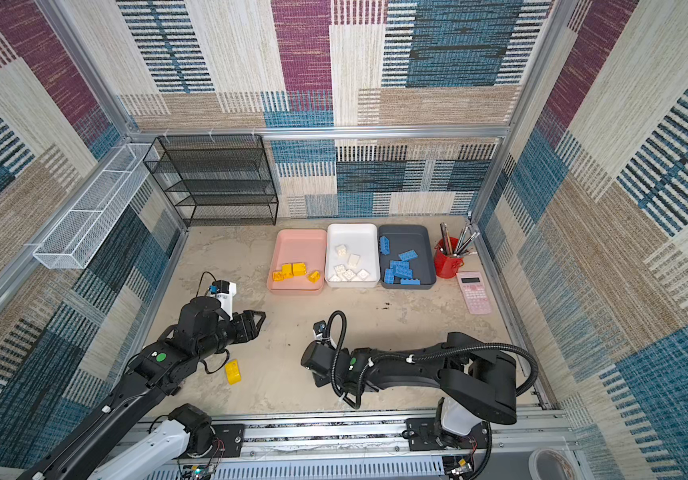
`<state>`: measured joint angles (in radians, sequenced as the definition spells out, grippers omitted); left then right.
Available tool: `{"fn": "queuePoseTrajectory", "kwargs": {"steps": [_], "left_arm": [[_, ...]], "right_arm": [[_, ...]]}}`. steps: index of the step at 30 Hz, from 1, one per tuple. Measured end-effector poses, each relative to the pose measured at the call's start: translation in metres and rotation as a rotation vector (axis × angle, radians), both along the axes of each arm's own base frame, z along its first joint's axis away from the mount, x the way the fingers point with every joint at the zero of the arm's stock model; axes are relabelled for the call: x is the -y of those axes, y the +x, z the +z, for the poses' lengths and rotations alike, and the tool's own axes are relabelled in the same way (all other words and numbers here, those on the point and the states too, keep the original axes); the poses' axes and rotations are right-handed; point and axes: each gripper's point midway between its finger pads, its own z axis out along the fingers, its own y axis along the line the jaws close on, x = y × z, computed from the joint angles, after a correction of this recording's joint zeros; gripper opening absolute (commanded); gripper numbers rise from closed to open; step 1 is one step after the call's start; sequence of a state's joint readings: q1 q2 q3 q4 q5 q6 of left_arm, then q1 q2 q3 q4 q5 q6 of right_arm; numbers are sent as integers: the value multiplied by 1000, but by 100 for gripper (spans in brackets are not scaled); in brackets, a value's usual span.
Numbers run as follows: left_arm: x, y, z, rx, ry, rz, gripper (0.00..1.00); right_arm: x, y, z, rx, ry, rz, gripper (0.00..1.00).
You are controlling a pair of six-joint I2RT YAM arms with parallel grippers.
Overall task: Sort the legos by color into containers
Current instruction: 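Grasp the yellow brick with the right gripper and carry it over the pink tray, then release the yellow brick into the pink tray and withdraw the right gripper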
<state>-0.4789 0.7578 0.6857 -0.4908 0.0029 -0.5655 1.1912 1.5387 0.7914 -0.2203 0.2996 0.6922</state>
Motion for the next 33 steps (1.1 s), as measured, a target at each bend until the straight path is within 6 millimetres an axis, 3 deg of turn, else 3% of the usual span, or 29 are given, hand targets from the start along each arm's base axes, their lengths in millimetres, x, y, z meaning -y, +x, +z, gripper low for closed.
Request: {"fn": "queuePoseTrajectory", "kwargs": {"steps": [8,13,17,24,27,33], "left_arm": [[-11,-19,-13,-26,5,12,63],[-24,-26,-25,-61,38,65,63],[-37,-28,-32,-78,80,122,64],[-58,-29,-46,-87,154,213,64],[-65,-29,-56,-114,193,240,64],[-70,-29,-80,-210,277,263,65]], "right_arm": [[-16,48,60,62,138,7,20],[-29,90,96,124,200,24,19],[-43,126,111,141,241,51,18],[-76,185,113,153,282,99,19],[-87,209,102,141,289,119,19],[-90,261,73,123,278,97,20]]}}
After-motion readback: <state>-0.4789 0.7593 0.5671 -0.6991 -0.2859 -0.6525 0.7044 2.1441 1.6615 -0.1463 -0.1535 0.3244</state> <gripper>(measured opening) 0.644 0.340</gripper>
